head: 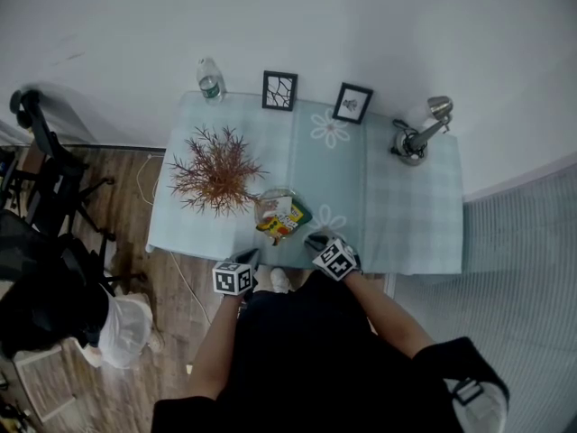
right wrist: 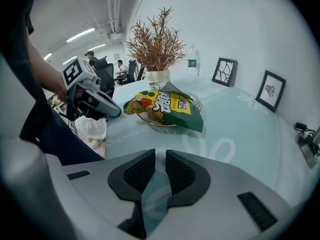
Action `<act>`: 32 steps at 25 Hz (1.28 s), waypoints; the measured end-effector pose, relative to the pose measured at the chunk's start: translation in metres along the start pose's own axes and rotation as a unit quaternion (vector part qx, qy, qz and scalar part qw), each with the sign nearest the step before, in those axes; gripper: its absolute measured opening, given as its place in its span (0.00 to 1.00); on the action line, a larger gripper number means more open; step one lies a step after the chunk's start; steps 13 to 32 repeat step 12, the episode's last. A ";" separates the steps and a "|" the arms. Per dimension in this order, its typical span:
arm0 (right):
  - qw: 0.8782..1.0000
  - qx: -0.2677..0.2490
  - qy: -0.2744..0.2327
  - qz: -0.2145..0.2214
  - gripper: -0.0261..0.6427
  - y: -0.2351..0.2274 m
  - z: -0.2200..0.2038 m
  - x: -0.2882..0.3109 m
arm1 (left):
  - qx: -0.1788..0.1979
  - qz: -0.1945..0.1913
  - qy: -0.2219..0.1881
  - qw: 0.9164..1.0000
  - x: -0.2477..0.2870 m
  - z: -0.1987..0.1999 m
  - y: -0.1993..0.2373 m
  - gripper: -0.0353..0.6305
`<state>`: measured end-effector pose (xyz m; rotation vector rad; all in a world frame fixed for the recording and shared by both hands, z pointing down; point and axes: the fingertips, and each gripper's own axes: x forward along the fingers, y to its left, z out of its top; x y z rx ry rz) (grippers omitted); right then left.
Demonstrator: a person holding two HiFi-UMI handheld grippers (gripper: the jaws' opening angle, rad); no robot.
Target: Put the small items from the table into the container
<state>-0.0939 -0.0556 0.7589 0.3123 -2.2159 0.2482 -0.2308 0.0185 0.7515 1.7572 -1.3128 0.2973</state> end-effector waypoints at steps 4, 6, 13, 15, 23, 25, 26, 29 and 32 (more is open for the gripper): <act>1.000 0.004 -0.002 0.002 0.16 -0.001 0.001 0.000 | 0.001 0.000 0.001 1.000 0.000 0.001 0.000 0.06; 1.000 0.005 -0.002 0.002 0.16 -0.001 0.001 -0.001 | 0.000 0.000 0.001 1.000 0.000 0.001 -0.001 0.06; 1.000 0.014 -0.009 0.001 0.16 -0.005 0.002 -0.002 | 0.001 0.000 -0.002 1.000 0.003 0.003 -0.002 0.06; 1.000 0.014 -0.009 0.001 0.16 -0.005 0.002 -0.002 | 0.001 0.000 -0.002 1.000 0.003 0.003 -0.002 0.06; 1.000 0.014 -0.009 0.001 0.16 -0.005 0.002 -0.002 | 0.001 0.000 -0.002 1.000 0.003 0.003 -0.002 0.06; 1.000 0.014 -0.009 0.001 0.16 -0.005 0.002 -0.002 | 0.001 0.000 -0.002 1.000 0.003 0.003 -0.002 0.06; 1.000 0.014 -0.009 0.001 0.16 -0.005 0.002 -0.002 | 0.001 0.000 -0.002 1.000 0.003 0.003 -0.002 0.06; 1.000 0.014 -0.009 0.001 0.16 -0.005 0.002 -0.002 | 0.001 0.000 -0.002 1.000 0.003 0.003 -0.002 0.06; 1.000 0.014 -0.009 0.001 0.16 -0.005 0.002 -0.002 | 0.001 0.000 -0.002 1.000 0.003 0.003 -0.002 0.06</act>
